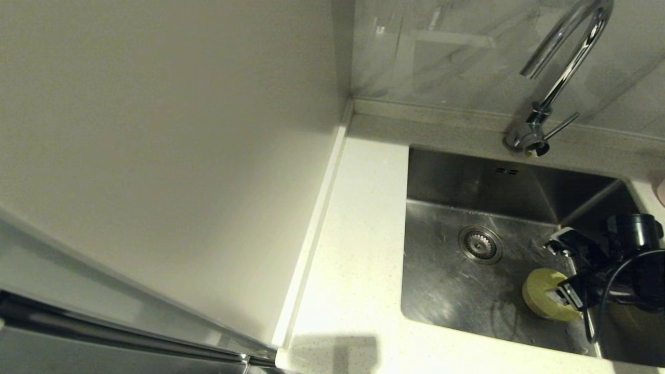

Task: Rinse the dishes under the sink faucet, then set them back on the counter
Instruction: Put a bowl back to the table from the sink

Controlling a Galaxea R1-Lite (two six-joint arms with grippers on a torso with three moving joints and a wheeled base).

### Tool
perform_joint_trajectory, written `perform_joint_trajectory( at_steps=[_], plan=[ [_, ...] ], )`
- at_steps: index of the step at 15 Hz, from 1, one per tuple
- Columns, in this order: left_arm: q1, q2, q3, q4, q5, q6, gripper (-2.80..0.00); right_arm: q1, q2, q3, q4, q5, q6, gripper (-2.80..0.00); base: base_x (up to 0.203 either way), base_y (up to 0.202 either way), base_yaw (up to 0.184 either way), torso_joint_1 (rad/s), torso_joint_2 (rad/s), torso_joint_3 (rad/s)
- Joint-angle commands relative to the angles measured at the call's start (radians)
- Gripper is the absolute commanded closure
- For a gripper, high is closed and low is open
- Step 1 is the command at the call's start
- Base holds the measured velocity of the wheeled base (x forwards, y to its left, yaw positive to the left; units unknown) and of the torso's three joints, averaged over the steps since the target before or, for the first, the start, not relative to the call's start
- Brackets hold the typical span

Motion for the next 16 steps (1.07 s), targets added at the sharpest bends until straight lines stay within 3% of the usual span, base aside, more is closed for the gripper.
perform_joint_trajectory(
  at_steps=[1, 3, 6, 8, 9, 13, 16],
  plan=[
    [0.000, 0.000, 0.003, 0.000, 0.000, -0.001, 0.00, 0.114, 0.005, -0.025, 0.093, -0.091, 0.232, -2.80, 0.000, 0.000, 0.000, 0.000, 0.00, 0.000],
    [0.000, 0.000, 0.003, 0.000, 0.000, -0.001, 0.00, 0.183, 0.008, -0.146, 0.323, -0.118, 0.447, -2.80, 0.000, 0.000, 0.000, 0.000, 0.00, 0.000],
    [0.000, 0.000, 0.003, 0.000, 0.000, -0.001, 0.00, 0.242, 0.049, -0.440, 0.693, -0.127, 0.765, -2.80, 0.000, 0.000, 0.000, 0.000, 0.00, 0.000],
    [0.000, 0.000, 0.003, 0.000, 0.000, -0.001, 0.00, 0.267, 0.107, -0.606, 0.866, -0.145, 0.979, -2.80, 0.000, 0.000, 0.000, 0.000, 0.00, 0.000],
    [0.000, 0.000, 0.003, 0.000, 0.000, -0.001, 0.00, 0.274, 0.143, -0.645, 0.909, -0.162, 1.050, -2.80, 0.000, 0.000, 0.000, 0.000, 0.00, 0.000],
    [0.000, 0.000, 0.003, 0.000, 0.000, -0.001, 0.00, 0.246, 0.240, -0.670, 0.931, -0.243, 1.159, -2.80, 0.000, 0.000, 0.000, 0.000, 0.00, 0.000],
    [0.000, 0.000, 0.003, 0.000, 0.000, -0.001, 0.00, 0.233, 0.271, -0.689, 0.925, -0.243, 1.169, -2.80, 0.000, 0.000, 0.000, 0.000, 0.00, 0.000]
  ],
)
